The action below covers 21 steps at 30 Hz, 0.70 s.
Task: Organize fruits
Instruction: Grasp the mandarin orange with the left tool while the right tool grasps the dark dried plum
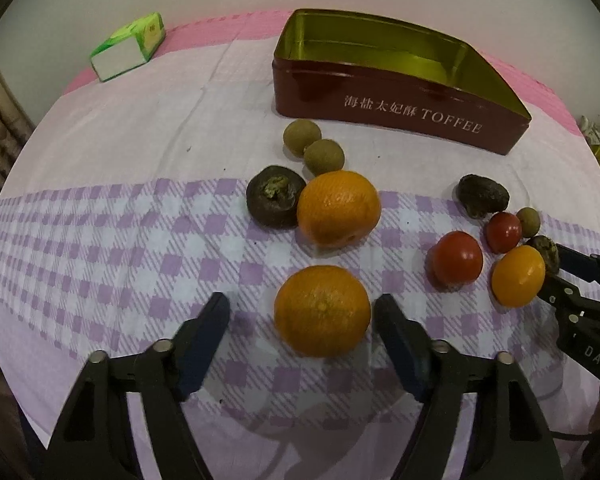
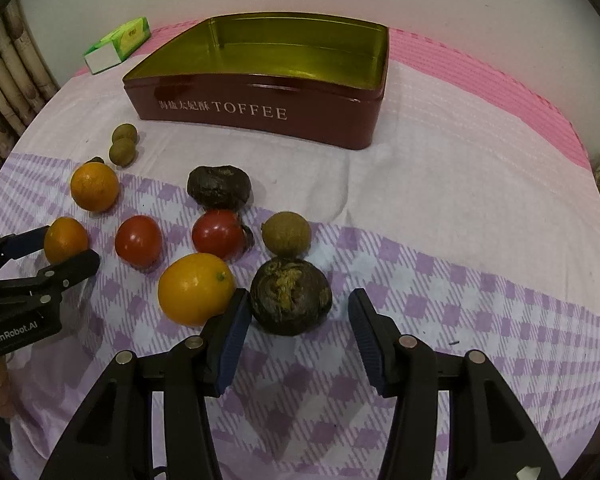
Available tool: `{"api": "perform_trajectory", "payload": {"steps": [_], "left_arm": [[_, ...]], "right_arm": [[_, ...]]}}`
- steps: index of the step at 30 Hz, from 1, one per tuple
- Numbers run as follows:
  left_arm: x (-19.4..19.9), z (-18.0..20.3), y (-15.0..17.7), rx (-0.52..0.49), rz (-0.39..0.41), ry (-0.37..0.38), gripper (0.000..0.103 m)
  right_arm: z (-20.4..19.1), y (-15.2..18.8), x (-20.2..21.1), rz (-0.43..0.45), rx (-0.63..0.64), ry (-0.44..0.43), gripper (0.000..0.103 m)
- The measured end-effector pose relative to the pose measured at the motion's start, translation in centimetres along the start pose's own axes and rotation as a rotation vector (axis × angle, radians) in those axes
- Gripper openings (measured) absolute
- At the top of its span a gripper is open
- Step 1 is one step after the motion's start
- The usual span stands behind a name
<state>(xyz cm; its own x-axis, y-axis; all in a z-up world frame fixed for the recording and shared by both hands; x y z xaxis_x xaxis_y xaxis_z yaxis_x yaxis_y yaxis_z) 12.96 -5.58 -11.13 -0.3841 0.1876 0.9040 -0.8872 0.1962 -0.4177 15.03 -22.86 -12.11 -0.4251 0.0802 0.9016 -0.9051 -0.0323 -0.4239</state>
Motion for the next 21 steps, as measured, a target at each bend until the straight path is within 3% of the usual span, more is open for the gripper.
{"api": "perform_trajectory", "payload": {"steps": [9, 21], "left_arm": [[0.1, 0.7, -0.2, -0.022, 0.018, 0.026, 0.044], [0.9, 0.0, 0.8, -0.015, 0.021, 0.030, 0.043]], "right_arm": [[-0.3, 0.3, 0.2, 0.006, -0.012, -0.005, 0.043], [0.6, 1.3, 0.8, 0.021, -0.021, -0.011, 0.043]]}}
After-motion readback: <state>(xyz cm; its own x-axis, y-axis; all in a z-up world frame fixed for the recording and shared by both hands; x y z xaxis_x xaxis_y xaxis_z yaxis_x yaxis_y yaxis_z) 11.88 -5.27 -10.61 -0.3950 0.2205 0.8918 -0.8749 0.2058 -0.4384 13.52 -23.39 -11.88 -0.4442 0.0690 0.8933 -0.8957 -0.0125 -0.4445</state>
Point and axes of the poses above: each gripper's, at about its wrist camera, not at the fingertips, and x roughly against the way its jaws point, z to its right, y to its underside, the point moved 4 cm from there along -x, roughly the way its jaws point, and after that the axes turned 5 degrees about y, right-handed, at the moved point
